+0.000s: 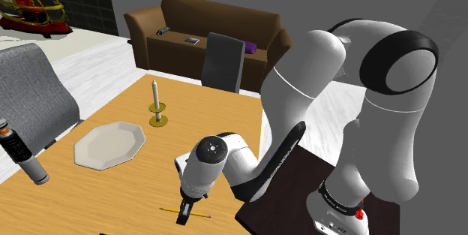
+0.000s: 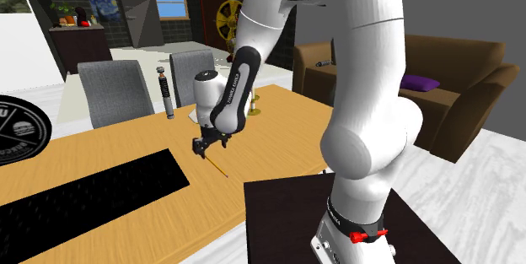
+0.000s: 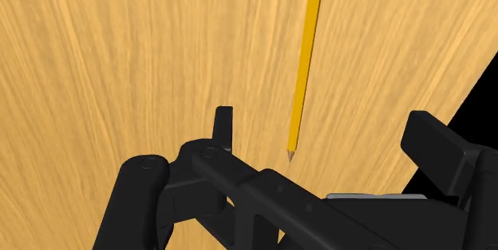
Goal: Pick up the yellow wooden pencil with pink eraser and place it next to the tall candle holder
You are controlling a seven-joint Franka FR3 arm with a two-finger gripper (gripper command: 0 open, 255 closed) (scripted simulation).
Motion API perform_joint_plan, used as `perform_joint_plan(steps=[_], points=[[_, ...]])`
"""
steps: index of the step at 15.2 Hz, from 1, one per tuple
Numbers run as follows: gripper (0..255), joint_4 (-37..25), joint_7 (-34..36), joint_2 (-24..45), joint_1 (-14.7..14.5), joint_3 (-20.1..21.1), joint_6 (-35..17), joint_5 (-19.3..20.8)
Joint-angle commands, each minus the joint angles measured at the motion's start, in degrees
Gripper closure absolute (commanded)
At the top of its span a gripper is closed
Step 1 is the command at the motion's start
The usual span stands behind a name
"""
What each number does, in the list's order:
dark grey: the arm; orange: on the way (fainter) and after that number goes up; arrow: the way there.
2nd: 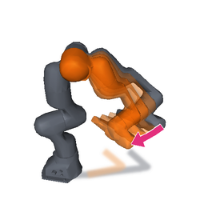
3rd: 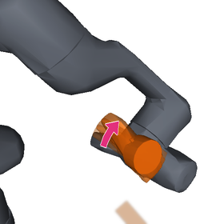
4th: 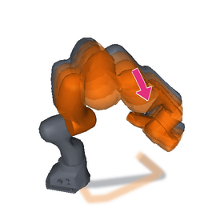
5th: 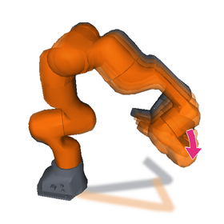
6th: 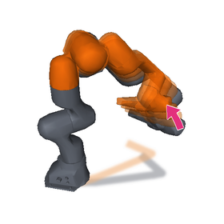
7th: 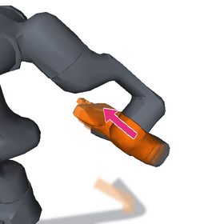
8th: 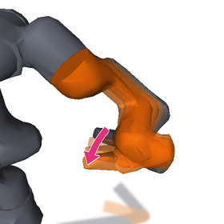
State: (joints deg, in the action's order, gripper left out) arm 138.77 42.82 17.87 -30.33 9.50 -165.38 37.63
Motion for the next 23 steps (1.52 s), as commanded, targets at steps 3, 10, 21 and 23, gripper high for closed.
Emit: perform_joint_plan(steps=[3,10,21,23], points=[[0,1.7,19.7,3.0,-12.8,-15.7,-10.9,21.5],[0,-2.3,25.0,9.0,-16.9,-20.6,-14.1,26.1],[255,-2.3,25.0,9.0,-16.9,-20.6,-14.1,26.1],[255,-2.3,25.0,9.0,-16.9,-20.6,-14.1,26.1]])
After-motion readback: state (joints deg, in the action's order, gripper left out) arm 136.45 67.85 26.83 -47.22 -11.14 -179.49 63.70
